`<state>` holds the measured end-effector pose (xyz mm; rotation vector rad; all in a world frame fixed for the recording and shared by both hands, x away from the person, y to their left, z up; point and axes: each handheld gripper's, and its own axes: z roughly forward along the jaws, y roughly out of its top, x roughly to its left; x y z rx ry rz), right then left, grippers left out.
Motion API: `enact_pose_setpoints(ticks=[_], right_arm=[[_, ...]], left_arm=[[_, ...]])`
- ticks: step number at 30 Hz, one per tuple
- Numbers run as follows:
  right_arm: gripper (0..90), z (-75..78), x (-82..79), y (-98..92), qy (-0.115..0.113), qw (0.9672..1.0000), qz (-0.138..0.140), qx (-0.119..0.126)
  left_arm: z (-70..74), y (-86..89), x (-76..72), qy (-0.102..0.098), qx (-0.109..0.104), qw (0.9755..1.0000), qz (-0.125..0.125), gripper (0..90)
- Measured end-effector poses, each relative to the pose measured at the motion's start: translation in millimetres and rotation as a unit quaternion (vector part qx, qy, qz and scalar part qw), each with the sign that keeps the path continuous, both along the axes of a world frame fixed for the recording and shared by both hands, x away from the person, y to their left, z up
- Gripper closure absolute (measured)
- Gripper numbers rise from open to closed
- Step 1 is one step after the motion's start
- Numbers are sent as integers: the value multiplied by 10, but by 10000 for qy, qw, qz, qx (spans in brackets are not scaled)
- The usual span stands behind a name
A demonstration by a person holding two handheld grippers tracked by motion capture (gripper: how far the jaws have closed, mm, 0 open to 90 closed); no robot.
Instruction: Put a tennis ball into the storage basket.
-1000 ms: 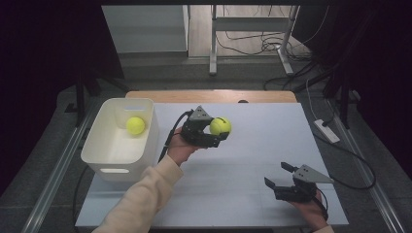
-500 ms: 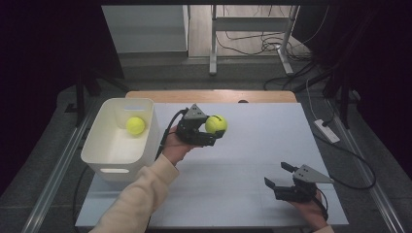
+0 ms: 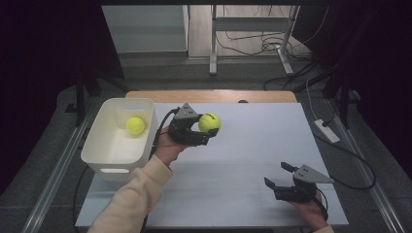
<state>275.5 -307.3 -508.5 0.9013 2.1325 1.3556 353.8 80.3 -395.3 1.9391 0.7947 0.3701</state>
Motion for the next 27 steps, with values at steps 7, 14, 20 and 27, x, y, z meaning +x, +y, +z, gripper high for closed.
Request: enact_pose_setpoints(ticks=[7,14,20,27], right_arm=[[130,-1,2,1,9,10000,-1,-12],[131,-1,1,2,4,10000,-19,-23],[130,0,2,0,6,10000,-20,-16],[131,1,1,1,-4,10000,-29,-24]], left_arm=[[19,77,-2,-3,-24,10000,94,272],[55,167,-18,-47,-68,9998,172,272],[79,217,-33,-69,-71,9997,224,272],[98,274,-43,-86,-96,9995,274,272]])
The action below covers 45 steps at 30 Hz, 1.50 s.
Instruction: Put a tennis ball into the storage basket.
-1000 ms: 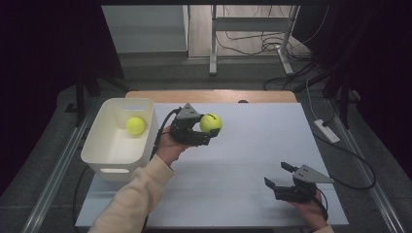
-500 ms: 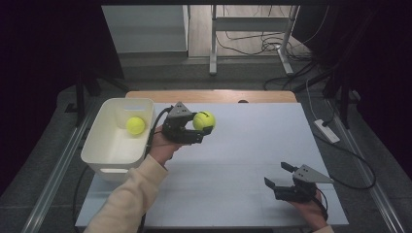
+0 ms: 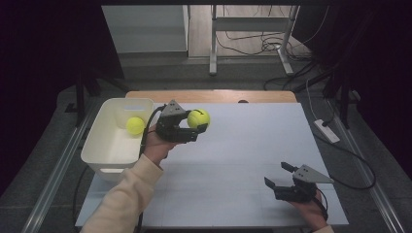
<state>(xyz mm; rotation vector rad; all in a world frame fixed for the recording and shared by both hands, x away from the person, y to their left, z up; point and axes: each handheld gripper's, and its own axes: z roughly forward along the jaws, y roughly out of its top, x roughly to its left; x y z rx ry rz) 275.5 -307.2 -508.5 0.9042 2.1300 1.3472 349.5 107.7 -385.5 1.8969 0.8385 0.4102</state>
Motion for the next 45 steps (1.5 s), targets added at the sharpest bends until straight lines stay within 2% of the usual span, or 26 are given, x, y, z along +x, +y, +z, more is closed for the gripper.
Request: enact_pose_setpoints(ticks=[45], right_arm=[[131,3,-1,5,-10,10000,0,-2]], left_arm=[[106,409,-32,-79,-104,9987,497,271]])
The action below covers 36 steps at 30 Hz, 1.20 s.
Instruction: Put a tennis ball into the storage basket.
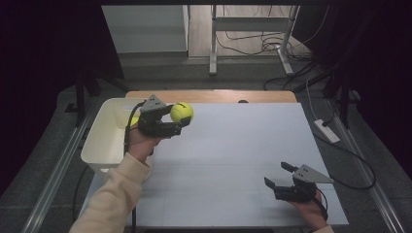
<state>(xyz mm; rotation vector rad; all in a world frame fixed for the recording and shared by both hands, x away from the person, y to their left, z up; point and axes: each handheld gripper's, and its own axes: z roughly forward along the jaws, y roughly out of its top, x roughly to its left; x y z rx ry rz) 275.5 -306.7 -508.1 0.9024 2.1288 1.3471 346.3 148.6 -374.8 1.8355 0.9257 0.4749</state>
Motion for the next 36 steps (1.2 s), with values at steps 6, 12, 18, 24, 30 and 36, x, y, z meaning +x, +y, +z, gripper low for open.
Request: enact_pose_setpoints(ticks=[6,12,18,24,30,36], right_arm=[[131,1,0,-1,0,10000,-1,-1],[131,1,-1,-2,-4,10000,-4,-4],[131,0,-1,-1,-2,10000,-4,-7],[131,1,0,2,-1,10000,-3,-10],[131,2,-1,3,-6,10000,-9,-21],[131,4,-2,0,-5,10000,-12,-5]], left_arm=[[2,60,-9,-5,-3,10000,85,272],[-2,128,-24,-2,5,9999,157,271],[-10,217,-51,-13,21,9997,247,272],[-28,314,-58,18,-9,9993,379,271],[-61,370,-41,61,49,9988,484,271],[-76,418,-28,99,49,9984,561,271]])
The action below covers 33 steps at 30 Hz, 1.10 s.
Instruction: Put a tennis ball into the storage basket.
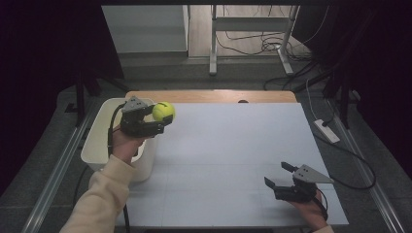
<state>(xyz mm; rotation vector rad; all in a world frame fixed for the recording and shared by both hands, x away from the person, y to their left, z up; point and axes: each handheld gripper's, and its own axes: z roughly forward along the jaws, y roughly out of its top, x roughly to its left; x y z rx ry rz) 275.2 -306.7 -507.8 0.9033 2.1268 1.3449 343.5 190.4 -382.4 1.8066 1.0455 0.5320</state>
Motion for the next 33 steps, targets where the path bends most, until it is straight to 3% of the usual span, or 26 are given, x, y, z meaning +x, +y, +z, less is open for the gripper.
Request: enact_pose_setpoints(ticks=[22,33], right_arm=[[131,2,-1,-1,-10,10000,-6,0],[131,2,0,1,-11,10000,-2,-8]], left_arm=[[-70,245,54,117,-8,9989,445,271],[-84,385,12,132,8,9978,649,271]])
